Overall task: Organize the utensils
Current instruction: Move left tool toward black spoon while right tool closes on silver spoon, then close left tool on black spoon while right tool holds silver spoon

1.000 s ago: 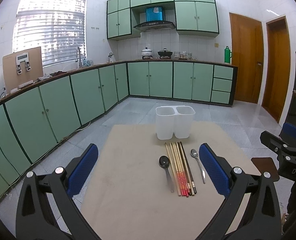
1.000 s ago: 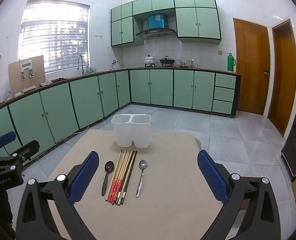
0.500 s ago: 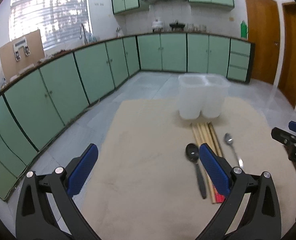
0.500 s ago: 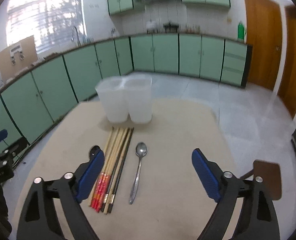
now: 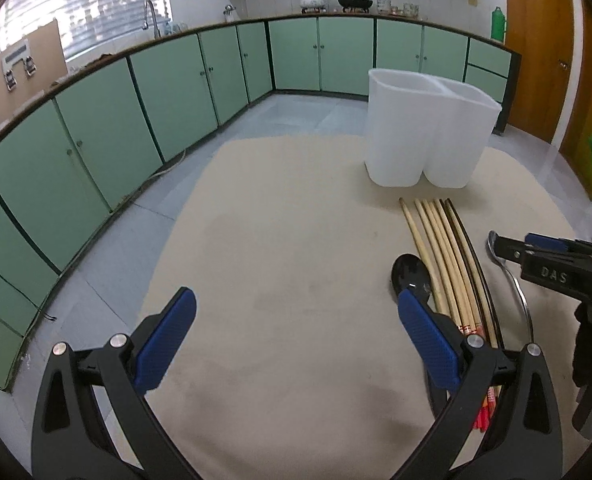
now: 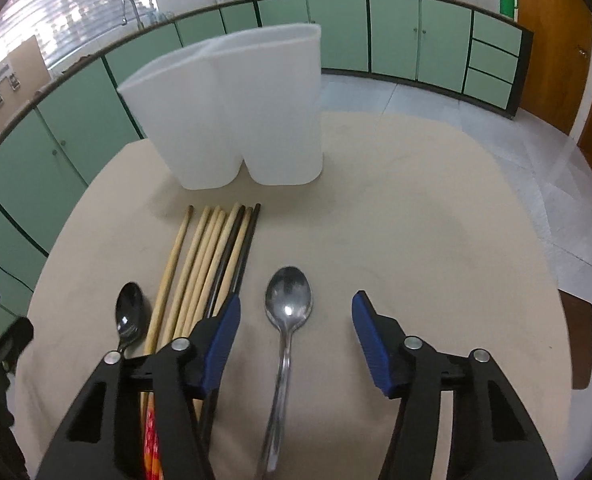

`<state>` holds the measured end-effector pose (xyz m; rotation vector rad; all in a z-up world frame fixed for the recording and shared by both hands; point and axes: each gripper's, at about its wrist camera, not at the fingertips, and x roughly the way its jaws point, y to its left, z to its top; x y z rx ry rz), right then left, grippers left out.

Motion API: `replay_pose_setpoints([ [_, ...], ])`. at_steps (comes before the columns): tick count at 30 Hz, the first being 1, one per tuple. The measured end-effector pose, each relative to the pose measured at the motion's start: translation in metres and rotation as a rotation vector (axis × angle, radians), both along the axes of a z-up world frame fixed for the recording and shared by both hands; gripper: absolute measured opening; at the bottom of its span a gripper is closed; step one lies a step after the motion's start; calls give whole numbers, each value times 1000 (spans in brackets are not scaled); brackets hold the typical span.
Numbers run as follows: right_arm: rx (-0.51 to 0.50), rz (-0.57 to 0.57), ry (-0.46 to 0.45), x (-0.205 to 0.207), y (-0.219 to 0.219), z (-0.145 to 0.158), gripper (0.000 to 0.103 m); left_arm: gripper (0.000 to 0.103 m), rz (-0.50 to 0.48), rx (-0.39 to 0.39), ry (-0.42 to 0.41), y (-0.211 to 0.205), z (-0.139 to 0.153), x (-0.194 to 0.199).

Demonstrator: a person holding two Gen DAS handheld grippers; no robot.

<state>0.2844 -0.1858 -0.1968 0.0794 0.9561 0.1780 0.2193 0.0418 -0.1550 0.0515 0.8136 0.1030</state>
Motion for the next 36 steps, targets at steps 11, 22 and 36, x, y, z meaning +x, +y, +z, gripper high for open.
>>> replay_pose_setpoints([
  [11, 12, 27, 17, 3, -4, -8, 28, 98, -84, -24, 70, -29, -28, 17],
  [22, 37, 9, 23, -5, -14, -7, 28, 98, -96, 4, 160, -50, -63, 33],
  [36, -1, 16, 6, -4, -3, -13, 29, 98, -105, 53, 135, -36, -59, 31],
])
